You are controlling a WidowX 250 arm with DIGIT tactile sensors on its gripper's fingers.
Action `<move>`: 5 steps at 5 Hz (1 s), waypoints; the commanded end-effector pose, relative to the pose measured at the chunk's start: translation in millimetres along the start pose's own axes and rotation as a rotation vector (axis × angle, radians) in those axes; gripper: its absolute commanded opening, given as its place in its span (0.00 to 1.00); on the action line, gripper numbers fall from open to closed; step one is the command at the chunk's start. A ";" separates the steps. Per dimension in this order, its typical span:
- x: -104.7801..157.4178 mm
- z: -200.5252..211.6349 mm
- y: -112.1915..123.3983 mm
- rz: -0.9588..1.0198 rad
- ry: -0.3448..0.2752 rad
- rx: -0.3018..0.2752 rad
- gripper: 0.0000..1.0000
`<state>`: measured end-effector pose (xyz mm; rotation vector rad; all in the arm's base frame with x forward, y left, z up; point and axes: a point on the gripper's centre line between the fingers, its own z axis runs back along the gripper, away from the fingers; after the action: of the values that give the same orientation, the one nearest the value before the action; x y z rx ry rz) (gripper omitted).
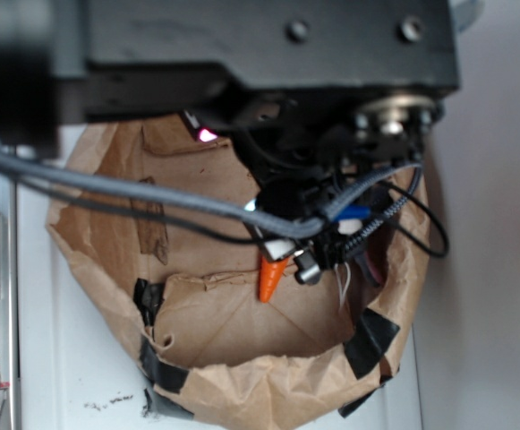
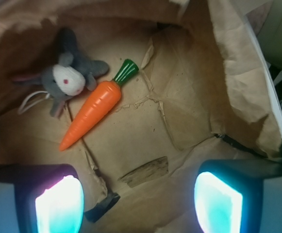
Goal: Grab the wood chip.
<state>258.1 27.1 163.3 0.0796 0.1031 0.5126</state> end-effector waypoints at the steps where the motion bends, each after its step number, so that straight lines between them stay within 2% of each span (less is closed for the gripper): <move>1: 5.9 12.8 12.6 0.022 -0.056 -0.026 1.00; 2: 14.6 -14.0 7.4 0.199 -0.071 -0.017 1.00; 3: 15.4 -46.8 3.3 0.384 -0.074 0.020 1.00; 4: 3.9 -66.8 11.0 0.429 -0.078 0.041 1.00; 5: -16.7 -96.0 32.6 0.428 -0.122 0.104 1.00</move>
<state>216.0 46.8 61.0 0.2586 0.0516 0.9396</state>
